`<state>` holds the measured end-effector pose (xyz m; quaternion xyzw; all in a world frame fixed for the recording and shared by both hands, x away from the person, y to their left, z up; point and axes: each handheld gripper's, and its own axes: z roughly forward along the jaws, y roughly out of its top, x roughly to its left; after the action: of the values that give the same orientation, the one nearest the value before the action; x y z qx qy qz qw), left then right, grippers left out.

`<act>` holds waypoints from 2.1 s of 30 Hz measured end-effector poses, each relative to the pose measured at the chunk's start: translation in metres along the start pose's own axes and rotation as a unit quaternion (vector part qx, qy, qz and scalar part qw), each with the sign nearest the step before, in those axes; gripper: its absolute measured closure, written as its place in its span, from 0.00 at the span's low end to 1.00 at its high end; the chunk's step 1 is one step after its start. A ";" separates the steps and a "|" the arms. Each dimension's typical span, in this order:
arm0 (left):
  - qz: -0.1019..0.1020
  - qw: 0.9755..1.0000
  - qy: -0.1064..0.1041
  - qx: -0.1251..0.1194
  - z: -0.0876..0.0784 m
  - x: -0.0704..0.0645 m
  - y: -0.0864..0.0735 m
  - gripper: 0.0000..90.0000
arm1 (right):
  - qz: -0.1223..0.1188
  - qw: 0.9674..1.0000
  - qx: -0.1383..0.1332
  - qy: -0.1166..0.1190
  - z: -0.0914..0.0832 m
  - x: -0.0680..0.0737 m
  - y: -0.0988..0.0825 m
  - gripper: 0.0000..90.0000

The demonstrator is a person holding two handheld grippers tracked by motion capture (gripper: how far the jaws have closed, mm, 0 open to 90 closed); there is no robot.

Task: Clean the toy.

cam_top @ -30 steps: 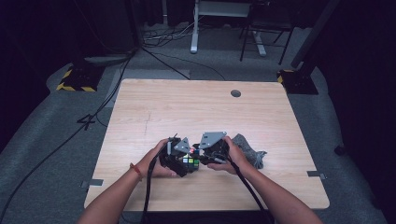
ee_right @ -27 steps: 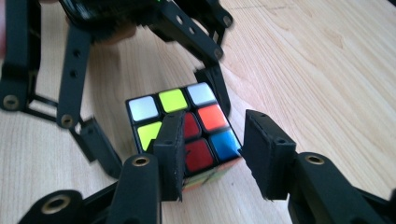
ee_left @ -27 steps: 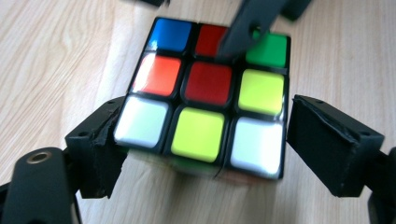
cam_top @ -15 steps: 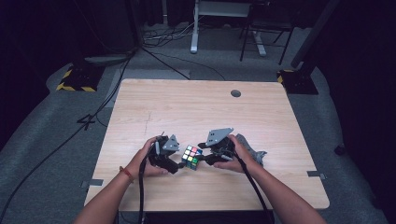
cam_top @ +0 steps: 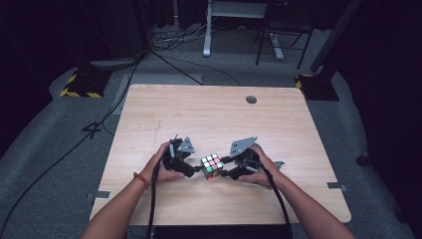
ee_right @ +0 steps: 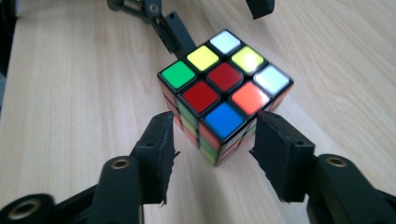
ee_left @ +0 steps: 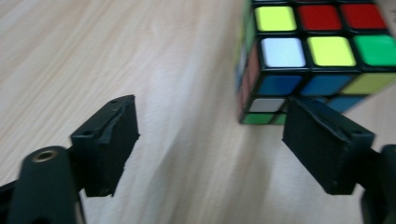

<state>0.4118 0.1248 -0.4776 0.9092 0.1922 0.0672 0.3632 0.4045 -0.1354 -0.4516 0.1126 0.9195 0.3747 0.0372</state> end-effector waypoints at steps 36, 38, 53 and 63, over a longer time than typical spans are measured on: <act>0.019 0.999 -0.032 -0.010 0.041 -0.025 0.015 0.37 | 0.072 0.988 0.026 -0.132 -0.052 -0.033 -0.098 0.66; 0.022 0.999 -0.034 -0.007 0.041 -0.026 0.015 0.37 | 0.075 0.988 0.025 -0.136 -0.053 -0.036 -0.099 0.75; 0.084 0.995 -0.045 -0.042 0.012 -0.042 0.053 0.37 | 0.074 0.985 -0.040 -0.149 -0.088 -0.029 -0.097 0.86; 0.115 0.992 -0.046 -0.013 0.016 -0.046 0.062 0.37 | 0.038 0.987 -0.082 -0.135 -0.103 -0.012 -0.071 0.86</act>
<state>0.3921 0.0550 -0.4462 0.9225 0.0685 0.0687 0.3736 0.3881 -0.2576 -0.4278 0.1936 0.8671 0.4316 0.1561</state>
